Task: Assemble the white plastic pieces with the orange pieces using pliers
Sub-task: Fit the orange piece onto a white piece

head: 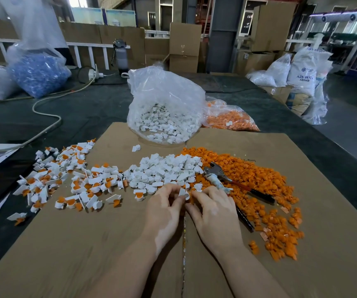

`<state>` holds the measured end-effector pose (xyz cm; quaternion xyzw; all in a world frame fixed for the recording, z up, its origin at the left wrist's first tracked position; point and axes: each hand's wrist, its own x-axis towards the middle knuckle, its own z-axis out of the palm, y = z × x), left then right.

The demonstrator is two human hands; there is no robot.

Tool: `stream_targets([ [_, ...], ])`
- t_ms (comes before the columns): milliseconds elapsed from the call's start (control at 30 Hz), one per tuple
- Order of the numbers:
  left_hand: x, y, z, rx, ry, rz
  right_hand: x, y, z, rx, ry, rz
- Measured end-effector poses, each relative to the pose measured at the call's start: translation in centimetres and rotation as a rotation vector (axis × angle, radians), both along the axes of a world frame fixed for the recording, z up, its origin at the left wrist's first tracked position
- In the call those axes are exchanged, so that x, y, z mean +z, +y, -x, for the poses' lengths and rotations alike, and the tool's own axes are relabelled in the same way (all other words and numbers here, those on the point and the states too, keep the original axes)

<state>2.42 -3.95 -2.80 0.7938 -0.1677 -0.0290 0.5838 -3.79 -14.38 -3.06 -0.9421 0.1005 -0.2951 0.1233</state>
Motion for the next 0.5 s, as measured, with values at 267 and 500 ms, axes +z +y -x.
stream_targets([
  [267,0.34,0.06,0.25,-0.007,0.004,-0.009,-0.14,-0.28,-0.1,0.065,0.052,-0.068],
  [500,0.46,0.13,0.22,-0.024,0.0,-0.053,0.26,-0.87,0.34,0.099,-0.051,-0.415],
])
